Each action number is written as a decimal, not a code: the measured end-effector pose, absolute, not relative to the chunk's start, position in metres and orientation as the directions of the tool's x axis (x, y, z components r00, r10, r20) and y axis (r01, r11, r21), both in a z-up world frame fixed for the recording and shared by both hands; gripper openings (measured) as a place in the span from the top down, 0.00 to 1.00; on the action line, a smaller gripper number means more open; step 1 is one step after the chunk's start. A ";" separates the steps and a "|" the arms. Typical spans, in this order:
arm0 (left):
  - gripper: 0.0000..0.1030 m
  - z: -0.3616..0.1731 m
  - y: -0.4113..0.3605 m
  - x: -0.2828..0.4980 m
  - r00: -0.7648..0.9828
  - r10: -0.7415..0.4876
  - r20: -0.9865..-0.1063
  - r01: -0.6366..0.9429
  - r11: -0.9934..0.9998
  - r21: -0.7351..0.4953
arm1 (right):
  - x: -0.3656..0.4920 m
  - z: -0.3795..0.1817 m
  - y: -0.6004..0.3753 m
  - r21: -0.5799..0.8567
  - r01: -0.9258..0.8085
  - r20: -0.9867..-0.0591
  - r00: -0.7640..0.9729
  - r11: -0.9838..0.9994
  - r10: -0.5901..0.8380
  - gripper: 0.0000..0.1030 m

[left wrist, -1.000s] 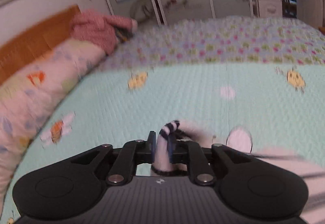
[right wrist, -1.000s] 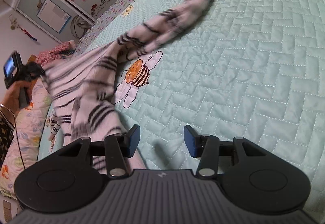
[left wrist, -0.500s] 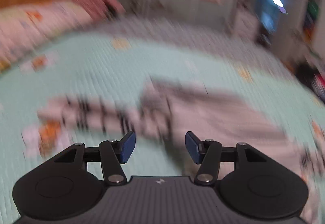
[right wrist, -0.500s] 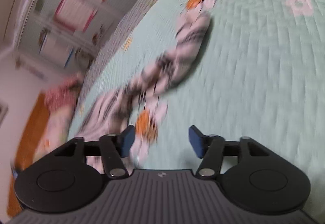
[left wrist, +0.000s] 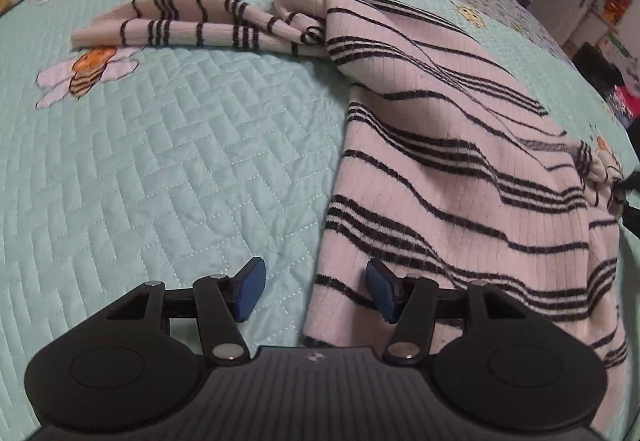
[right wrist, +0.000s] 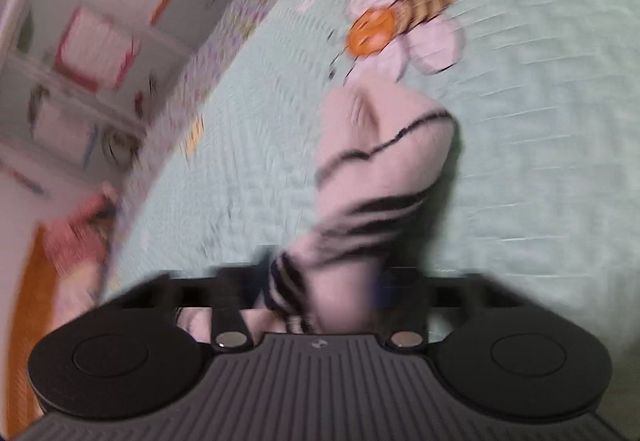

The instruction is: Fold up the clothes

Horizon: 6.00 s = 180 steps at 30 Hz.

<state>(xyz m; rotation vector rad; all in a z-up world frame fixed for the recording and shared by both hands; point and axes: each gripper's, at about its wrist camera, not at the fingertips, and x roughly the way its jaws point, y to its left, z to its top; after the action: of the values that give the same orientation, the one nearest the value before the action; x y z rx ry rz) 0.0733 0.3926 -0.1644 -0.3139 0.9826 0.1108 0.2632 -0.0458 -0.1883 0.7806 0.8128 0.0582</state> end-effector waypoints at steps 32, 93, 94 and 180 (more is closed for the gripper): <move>0.43 -0.158 0.416 -0.009 0.532 -0.157 -0.832 -0.310 0.879 -0.363 | 0.030 -0.192 -0.016 0.684 0.051 -0.612 0.582 0.728 0.535 0.38; 0.77 -0.163 0.356 0.204 0.459 -0.561 -0.689 0.100 0.803 -0.587 | 0.377 -0.170 0.098 0.411 -0.384 -0.656 0.505 0.827 0.561 0.89; 0.77 -0.164 0.357 0.205 0.448 -0.563 -0.695 0.089 0.801 -0.591 | 0.361 -0.164 0.108 0.354 -0.430 -0.651 0.524 0.830 0.549 0.89; 0.48 -0.168 0.214 0.459 0.020 -0.248 -0.969 0.904 0.418 -0.088 | 0.267 -0.181 0.129 0.265 -0.628 -0.708 0.388 0.731 0.590 0.48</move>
<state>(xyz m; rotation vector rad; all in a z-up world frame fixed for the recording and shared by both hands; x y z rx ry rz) 0.4587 0.2142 -0.1678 0.6917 1.2283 -1.0143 0.2667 0.1294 -0.1806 -0.0488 0.8792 0.7754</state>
